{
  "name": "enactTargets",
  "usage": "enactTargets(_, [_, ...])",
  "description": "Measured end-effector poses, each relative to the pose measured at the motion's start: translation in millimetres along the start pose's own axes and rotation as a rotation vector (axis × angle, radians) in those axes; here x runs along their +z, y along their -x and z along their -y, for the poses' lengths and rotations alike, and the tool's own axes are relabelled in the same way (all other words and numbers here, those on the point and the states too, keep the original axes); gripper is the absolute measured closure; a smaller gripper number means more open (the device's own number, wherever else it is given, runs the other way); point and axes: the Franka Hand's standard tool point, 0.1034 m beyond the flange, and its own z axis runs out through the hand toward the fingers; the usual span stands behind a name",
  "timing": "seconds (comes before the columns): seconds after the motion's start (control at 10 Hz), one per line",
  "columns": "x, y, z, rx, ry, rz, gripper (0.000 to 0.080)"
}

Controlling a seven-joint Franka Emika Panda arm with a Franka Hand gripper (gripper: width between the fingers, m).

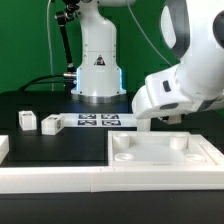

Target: Assemble square table

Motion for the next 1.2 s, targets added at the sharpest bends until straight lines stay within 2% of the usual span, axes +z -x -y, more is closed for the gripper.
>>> enactTargets(0.1, [-14.7,6.4,-2.7,-0.021,-0.004,-0.008,0.0509])
enactTargets(0.2, [-14.7,-1.8,-2.2,-0.02,-0.002,-0.062,0.0509])
enactTargets(0.3, [-12.9,-3.0,-2.2,-0.021,-0.001,-0.07,0.0509])
enactTargets(0.4, [-19.0,-11.8,-5.8,-0.044,0.002,-0.153,0.0509])
enactTargets(0.5, [-25.1,-14.3,-16.9,-0.068,0.005,-0.235,0.0509])
enactTargets(0.7, [-62.8,-1.6,-19.7,-0.071,0.02,-0.346,0.0509])
enactTargets(0.8, [-73.4,-1.3,-19.6,-0.074,0.025,-0.378,0.0509])
enactTargets(0.9, [-83.1,-9.2,-19.5,-0.073,0.029,-0.457,0.0509])
enactTargets(1.2, [-84.6,-14.4,-24.1,-0.065,0.054,-0.666,0.0509])
